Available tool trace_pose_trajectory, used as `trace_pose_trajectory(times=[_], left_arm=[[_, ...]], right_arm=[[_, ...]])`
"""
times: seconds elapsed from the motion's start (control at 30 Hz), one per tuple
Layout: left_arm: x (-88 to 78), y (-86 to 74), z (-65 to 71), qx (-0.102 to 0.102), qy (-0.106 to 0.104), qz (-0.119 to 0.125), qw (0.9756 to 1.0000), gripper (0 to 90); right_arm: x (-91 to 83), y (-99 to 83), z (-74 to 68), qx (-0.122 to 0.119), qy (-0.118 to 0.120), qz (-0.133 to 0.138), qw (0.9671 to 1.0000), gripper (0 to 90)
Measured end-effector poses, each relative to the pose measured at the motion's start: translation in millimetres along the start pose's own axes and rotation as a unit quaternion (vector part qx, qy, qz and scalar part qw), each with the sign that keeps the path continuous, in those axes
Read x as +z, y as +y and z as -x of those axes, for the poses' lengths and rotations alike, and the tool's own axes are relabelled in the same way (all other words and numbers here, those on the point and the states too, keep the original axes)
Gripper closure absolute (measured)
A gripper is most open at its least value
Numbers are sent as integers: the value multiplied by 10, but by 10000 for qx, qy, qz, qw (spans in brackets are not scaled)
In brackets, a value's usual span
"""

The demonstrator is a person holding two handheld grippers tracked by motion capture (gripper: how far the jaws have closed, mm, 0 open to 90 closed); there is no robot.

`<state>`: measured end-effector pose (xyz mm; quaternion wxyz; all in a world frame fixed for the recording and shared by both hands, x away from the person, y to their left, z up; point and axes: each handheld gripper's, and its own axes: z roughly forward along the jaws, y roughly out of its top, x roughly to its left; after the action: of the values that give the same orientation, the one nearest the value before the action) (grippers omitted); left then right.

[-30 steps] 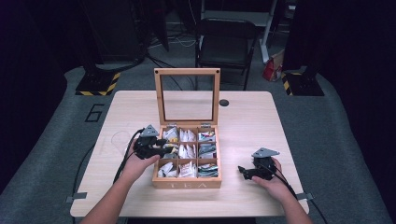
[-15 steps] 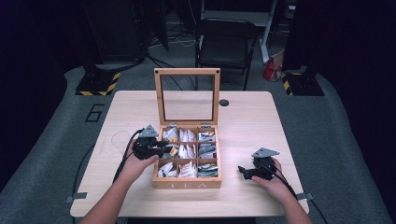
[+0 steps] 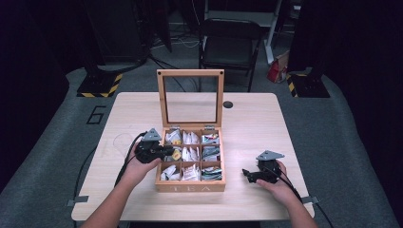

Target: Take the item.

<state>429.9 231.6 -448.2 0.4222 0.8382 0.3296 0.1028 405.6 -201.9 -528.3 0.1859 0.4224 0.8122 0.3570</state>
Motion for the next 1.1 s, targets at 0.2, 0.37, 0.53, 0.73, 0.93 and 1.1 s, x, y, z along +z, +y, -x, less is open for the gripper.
trace_pose_trajectory(times=[0.2, 0.37, 0.53, 0.73, 0.93, 1.1], left_arm=[[-36, -7, 2, 6, -20, -32, 10000, 860], [-74, -11, 1, 24, -106, -51, 9999, 884], [-112, -14, 4, 4, -181, -80, 9998, 890], [-155, -4, 6, 67, -119, 30, 9999, 892], [-217, 49, 1, 117, 2, 190, 9998, 892], [-286, 126, 10, 137, 69, 306, 9994, 892]], right_arm=[[1, 0, 0, 2, 2, 5, 10000, 124], [0, 0, 0, 2, -1, 1, 10000, 124], [1, 0, 0, 3, 2, 6, 10000, 124], [0, 0, -1, 4, -1, 1, 10000, 124], [0, 0, 0, -1, 0, 1, 10000, 124], [0, 0, 0, 1, -2, 1, 10000, 124]])
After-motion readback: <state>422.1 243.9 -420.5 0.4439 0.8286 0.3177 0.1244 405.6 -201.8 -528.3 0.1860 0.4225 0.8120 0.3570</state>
